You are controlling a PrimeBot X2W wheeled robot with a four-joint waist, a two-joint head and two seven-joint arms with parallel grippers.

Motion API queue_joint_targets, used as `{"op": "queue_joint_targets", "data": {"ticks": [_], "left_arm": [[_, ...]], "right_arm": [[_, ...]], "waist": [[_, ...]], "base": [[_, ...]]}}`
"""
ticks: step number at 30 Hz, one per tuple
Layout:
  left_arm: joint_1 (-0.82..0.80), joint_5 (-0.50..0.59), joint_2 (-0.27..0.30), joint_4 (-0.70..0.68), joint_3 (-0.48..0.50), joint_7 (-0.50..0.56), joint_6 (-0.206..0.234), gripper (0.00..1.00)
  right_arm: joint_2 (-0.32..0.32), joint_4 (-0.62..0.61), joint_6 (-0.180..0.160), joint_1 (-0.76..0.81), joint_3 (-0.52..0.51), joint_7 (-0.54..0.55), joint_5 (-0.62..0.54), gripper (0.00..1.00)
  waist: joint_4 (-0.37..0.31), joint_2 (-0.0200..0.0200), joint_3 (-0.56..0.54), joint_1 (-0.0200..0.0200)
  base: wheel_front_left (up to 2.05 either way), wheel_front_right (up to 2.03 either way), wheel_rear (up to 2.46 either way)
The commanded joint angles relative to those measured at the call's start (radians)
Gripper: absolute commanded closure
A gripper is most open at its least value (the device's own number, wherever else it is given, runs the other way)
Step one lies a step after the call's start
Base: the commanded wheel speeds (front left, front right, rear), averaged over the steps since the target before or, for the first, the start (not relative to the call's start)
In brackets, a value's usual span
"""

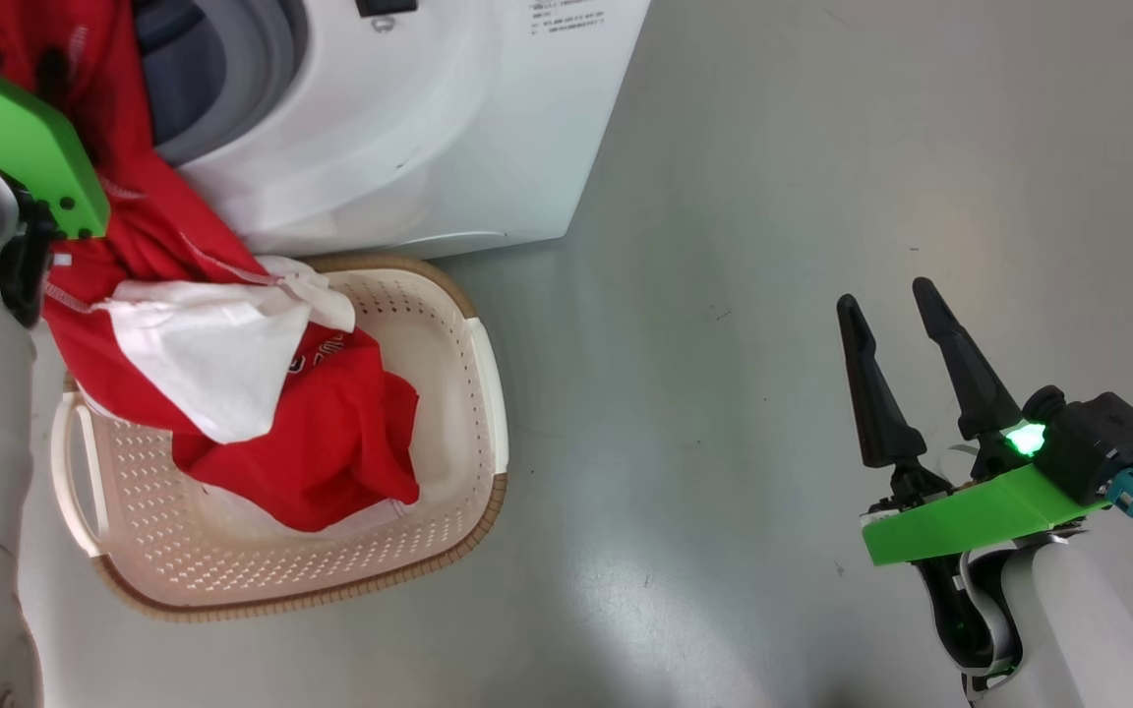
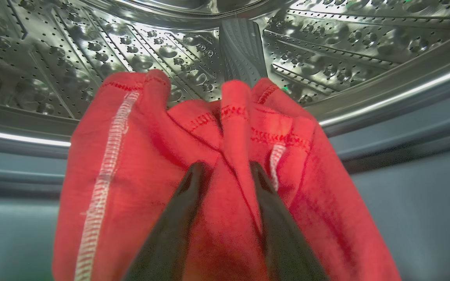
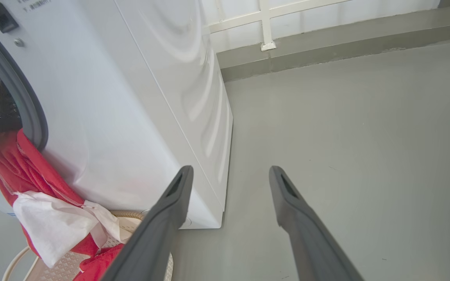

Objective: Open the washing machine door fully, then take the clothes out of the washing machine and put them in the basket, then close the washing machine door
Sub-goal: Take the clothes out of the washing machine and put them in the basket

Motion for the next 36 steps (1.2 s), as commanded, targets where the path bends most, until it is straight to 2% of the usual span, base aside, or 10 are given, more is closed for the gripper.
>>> {"op": "queue_joint_targets", "data": {"ticks": [1,2,4,5,6,15,18,23,32,36], "left_arm": [[0.008,-0.008,0.058,-0.016,0.004,0.002,-0.005,0.54],[0.009,-0.009,0.059,-0.016,0.002,0.003,-0.005,0.58],[0.01,-0.012,0.058,-0.014,-0.001,0.003,-0.005,0.77],[0.012,-0.013,0.057,-0.013,-0.003,0.001,-0.005,0.96],[0.013,-0.015,0.055,-0.013,-0.004,-0.006,-0.005,1.0],[0.044,-0.034,0.057,-0.012,-0.004,-0.137,-0.005,1.0],[0.083,-0.05,0.051,-0.014,0.004,-0.222,-0.004,1.0],[0.155,-0.072,0.033,-0.057,0.02,-0.274,-0.001,1.0],[0.409,-0.082,-0.024,-0.377,0.068,-0.279,0.0,1.0],[0.484,-0.076,-0.046,-0.454,0.076,-0.279,0.0,1.0]], "right_arm": [[0.001,-0.023,0.007,0.0,0.02,-0.006,0.002,0.0],[0.001,-0.024,0.007,0.001,0.02,-0.006,0.002,0.0],[0.002,-0.025,0.007,0.002,0.018,-0.006,0.001,0.0],[0.002,-0.024,0.007,0.002,0.017,-0.006,0.001,0.0],[0.002,-0.024,0.007,0.002,0.016,-0.006,0.001,0.0],[-0.001,-0.022,0.007,0.01,0.009,-0.006,0.001,0.0],[-0.002,-0.021,0.007,0.023,0.001,-0.006,0.001,0.0],[-0.003,-0.021,0.007,0.04,-0.011,-0.006,0.001,0.0],[-0.008,-0.019,0.007,0.074,-0.02,-0.006,-0.002,0.0],[-0.01,-0.018,0.007,0.081,-0.019,-0.006,0.0,0.0]], "waist": [[0.0,0.0,-0.001,-0.0001],[0.001,0.0,-0.002,-0.0001],[0.002,0.0,-0.003,-0.0001],[0.003,0.0,-0.004,-0.0001],[0.004,0.0,-0.005,-0.0001],[0.014,0.0,-0.032,-0.0001],[0.024,0.0,-0.054,-0.0001],[0.042,0.0,-0.084,-0.0001],[0.075,0.0,-0.135,-0.0001],[0.08,0.0,-0.147,-0.0001]], "base": [[0.0,0.0,0.0],[0.0,0.0,0.0],[0.0,0.0,0.0],[0.0,0.0,0.0],[0.0,0.0,0.0],[0.0,0.0,0.0],[0.0,0.0,0.0],[0.0,0.0,0.0],[0.0,0.0,0.0],[0.0,0.0,0.0]]}}
